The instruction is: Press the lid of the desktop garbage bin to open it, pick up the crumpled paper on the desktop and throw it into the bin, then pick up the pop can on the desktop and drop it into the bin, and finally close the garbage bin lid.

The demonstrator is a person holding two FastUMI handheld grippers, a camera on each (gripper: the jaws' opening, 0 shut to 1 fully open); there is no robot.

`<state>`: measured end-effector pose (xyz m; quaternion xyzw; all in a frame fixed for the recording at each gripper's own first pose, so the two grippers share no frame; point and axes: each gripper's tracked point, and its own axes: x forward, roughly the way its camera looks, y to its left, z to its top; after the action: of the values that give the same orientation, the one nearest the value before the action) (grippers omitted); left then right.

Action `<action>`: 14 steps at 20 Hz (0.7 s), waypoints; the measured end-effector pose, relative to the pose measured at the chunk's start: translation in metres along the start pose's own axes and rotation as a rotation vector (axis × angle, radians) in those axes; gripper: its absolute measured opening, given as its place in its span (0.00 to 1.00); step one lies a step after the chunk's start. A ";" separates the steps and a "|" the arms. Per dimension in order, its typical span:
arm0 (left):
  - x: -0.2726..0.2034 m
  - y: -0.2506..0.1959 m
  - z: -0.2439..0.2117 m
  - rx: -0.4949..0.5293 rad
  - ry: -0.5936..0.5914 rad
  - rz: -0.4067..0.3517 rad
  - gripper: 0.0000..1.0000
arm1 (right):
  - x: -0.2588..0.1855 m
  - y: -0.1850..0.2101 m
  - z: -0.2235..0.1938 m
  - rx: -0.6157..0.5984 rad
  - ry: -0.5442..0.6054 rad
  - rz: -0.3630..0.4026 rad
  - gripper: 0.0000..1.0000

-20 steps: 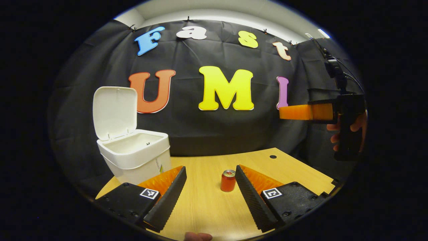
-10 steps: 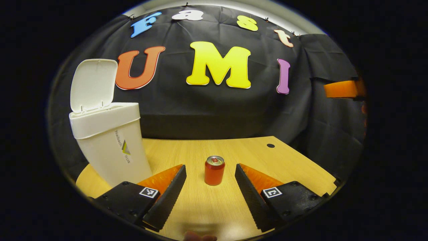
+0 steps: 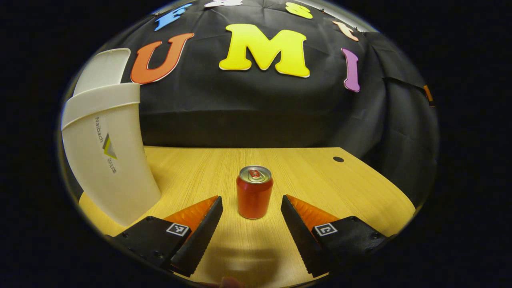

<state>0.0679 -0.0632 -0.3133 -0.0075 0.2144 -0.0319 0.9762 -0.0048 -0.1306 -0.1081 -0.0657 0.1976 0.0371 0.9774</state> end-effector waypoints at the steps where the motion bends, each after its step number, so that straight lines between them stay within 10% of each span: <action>1: 0.006 0.000 -0.006 -0.003 0.008 0.007 0.98 | 0.003 -0.001 -0.005 -0.005 0.014 0.004 0.83; 14: 0.060 0.005 -0.026 0.050 0.050 0.025 0.97 | 0.040 0.008 -0.031 0.045 0.117 0.062 0.83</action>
<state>0.1119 -0.0620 -0.3618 0.0204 0.2382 -0.0253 0.9707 0.0189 -0.1257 -0.1532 -0.0398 0.2572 0.0590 0.9637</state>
